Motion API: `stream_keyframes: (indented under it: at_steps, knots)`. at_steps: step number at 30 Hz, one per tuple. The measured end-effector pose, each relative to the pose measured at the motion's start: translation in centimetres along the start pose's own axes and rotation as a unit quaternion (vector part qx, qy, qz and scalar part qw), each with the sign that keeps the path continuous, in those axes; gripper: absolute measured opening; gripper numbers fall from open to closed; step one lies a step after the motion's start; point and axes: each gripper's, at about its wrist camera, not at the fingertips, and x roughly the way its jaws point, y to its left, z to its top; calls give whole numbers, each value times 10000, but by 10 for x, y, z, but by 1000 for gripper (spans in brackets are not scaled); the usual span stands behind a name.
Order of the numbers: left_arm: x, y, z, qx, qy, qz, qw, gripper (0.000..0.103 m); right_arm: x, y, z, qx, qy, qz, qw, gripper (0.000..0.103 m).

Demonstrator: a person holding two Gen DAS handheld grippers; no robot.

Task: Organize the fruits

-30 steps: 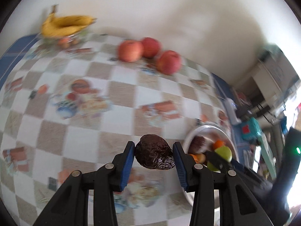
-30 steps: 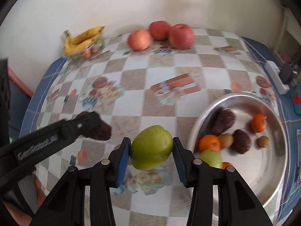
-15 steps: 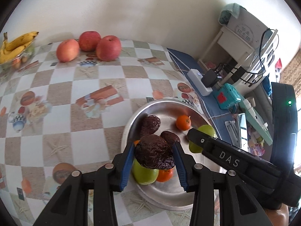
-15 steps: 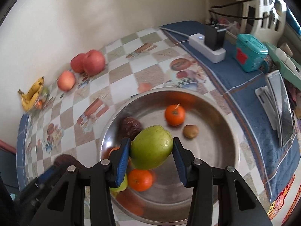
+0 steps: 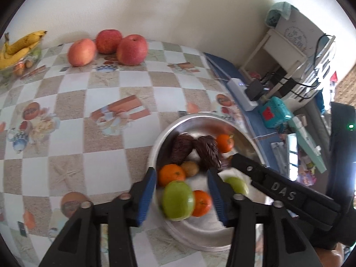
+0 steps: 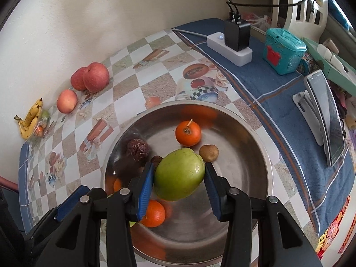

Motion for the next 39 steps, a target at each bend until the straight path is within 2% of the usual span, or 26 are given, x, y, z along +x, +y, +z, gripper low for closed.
stream_keyframes:
  at_steps: [3,6,7,8,14,15,16,17,21,26,29,31,34,39]
  knots:
    - [-3,15,-3,-135,30,363,9992,70,-1,2,0,-43,-34,21,10000,47]
    - [-5,36,-8,-319,157,905,9953,88,0,6,-1,-117,-24,8,9999,51]
    - [-7,43,-11,-360,176,1084,9933,100,1,7,-2,-140,0,5,9999,57]
    - [-9,52,-13,-406,169,1294,9906,103,2,8,-3,-174,30,-3,9998,63]
    - [-33,80,-23,-429,-95,2218,9741,103,8,18,-16,-436,96,-139,9989,74]
    - [-38,82,-24,-422,-133,2290,9724,103,8,20,-19,-483,97,-117,9987,79]
    - [-43,84,-26,-410,-151,2333,9714,103,8,23,-21,-527,97,-79,9985,92]
    - [-48,86,-29,-399,-162,2348,9711,103,8,25,-24,-567,88,-27,9984,96]
    - [-66,91,-37,-375,-210,2414,9695,103,2,37,-34,-818,4,24,9966,96]
    - [-87,91,-43,-324,-392,3034,9515,103,-7,53,-49,-1099,-10,168,9938,96]
    - [-95,91,-47,-291,-435,3201,9459,103,-13,59,-57,-1241,-29,186,9921,96]
    - [-97,93,-49,-408,-409,3285,9427,103,-19,64,-63,-1359,-101,169,9905,96]
    - [-93,99,-50,-659,-165,3510,9339,103,-25,68,-69,-1470,-186,153,9888,96]
    - [-85,109,-55,-942,160,3269,9402,103,-27,73,-71,-1565,-237,113,9873,96]
